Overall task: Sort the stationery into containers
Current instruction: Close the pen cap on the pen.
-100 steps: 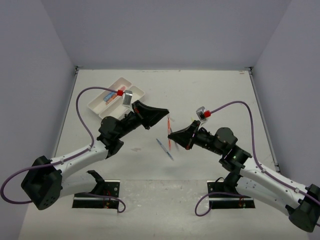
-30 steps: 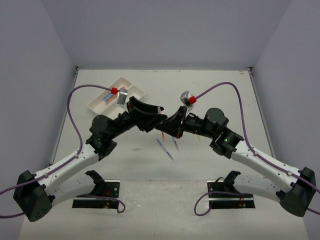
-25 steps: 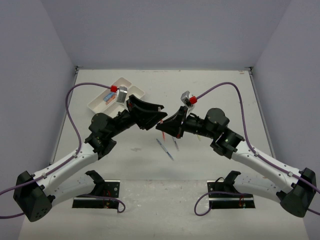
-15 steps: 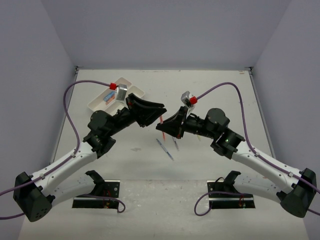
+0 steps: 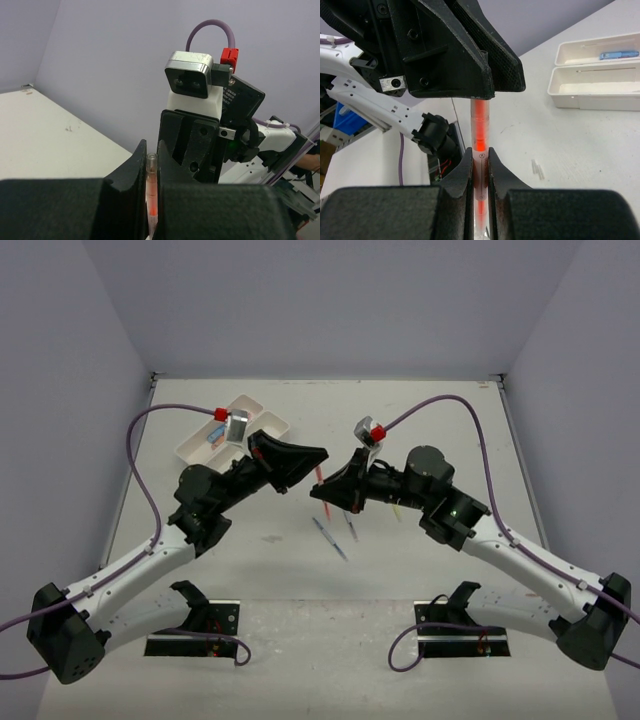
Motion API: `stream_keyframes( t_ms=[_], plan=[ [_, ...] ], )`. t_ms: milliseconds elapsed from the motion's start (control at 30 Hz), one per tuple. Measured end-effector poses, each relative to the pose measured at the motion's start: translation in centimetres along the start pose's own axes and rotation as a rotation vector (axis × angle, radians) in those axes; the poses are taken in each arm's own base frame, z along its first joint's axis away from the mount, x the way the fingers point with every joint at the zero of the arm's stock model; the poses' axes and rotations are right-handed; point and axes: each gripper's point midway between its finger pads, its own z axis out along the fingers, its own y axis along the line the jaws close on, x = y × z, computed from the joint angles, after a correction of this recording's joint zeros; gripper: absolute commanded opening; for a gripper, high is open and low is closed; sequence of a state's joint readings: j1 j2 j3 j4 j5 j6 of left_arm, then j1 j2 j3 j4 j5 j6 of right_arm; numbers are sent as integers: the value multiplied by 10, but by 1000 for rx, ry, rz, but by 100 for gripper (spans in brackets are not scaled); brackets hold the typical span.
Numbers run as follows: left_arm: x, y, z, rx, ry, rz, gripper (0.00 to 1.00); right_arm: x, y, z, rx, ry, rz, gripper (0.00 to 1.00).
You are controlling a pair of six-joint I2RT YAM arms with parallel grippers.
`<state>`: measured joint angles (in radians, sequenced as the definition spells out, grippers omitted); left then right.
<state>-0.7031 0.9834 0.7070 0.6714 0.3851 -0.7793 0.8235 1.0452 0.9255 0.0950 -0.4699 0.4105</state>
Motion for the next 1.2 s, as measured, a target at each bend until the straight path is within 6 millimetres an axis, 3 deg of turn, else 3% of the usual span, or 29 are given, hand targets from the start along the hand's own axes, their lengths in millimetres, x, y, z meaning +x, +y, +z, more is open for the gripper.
stream_keyframes(
  t_ms=[567,933,1000,1033,1100,1133,1200],
  plan=[
    [-14,21,-30,-105,-287,-76,0,-2,0,28,-83,267,133,0],
    [-3,39,-32,-182,-288,-91,0,13,-13,34,-107,340,204,0],
    [-5,43,-31,-232,-264,-65,0,13,-14,35,-126,338,202,10],
    [-8,44,-29,-259,-239,-40,0,12,-16,36,-132,323,194,19],
    [-16,43,-23,-302,-187,19,0,6,-20,37,-163,257,146,25],
    [-18,42,-20,-312,-145,50,0,5,-23,36,-164,222,122,40],
    [-16,40,-17,-321,-63,97,0,0,-31,32,-146,158,91,80]
  ],
)
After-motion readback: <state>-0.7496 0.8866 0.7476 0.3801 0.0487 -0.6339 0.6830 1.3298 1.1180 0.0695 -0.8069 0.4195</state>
